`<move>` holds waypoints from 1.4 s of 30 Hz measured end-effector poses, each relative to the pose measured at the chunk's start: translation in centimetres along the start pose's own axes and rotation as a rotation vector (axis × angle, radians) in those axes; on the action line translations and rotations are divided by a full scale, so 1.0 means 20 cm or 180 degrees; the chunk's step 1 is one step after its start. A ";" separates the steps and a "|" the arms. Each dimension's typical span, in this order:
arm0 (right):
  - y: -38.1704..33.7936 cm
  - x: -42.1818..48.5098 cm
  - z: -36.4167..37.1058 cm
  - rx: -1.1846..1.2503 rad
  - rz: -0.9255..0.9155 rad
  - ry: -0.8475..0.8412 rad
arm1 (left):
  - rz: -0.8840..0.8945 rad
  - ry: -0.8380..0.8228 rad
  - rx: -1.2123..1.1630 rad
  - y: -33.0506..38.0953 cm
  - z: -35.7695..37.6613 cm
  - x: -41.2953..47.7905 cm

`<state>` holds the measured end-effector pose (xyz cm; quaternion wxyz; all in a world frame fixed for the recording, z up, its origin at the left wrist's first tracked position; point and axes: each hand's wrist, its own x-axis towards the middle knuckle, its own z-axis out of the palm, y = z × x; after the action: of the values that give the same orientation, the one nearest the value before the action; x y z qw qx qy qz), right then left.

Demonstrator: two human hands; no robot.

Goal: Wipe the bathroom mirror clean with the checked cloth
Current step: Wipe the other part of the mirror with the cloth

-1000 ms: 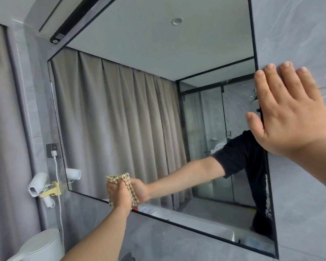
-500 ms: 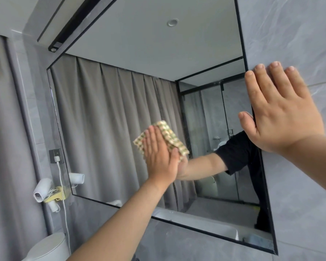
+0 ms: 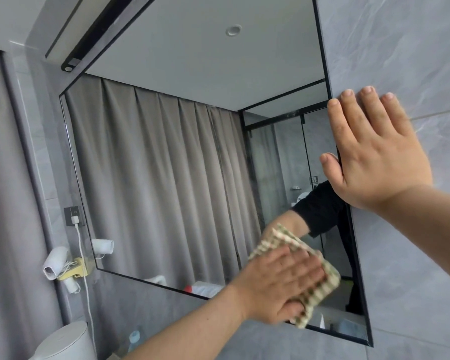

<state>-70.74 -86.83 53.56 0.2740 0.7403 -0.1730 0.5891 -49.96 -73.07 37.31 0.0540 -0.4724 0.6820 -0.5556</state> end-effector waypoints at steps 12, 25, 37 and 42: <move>0.00 0.00 0.01 -0.0071 0.0006 0.0045 | -0.2626 0.0653 -0.0543 -0.82 -0.39 0.53; 0.03 0.00 0.00 -0.0065 -0.0085 0.0066 | -0.2345 0.0619 -0.0447 -0.48 -0.28 0.50; 0.29 0.02 -0.08 -0.0447 -0.1011 -0.0185 | -0.1460 0.0441 -0.0179 0.00 -0.17 0.42; 0.29 0.01 -0.09 -0.0361 -0.0919 -0.0219 | -0.1819 0.0674 -0.0359 -0.13 -0.25 0.58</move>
<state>-75.45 -90.20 55.25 0.3912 0.7605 -0.1071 0.5071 -57.73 -77.53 46.47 -0.2022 -0.5868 0.5532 -0.5557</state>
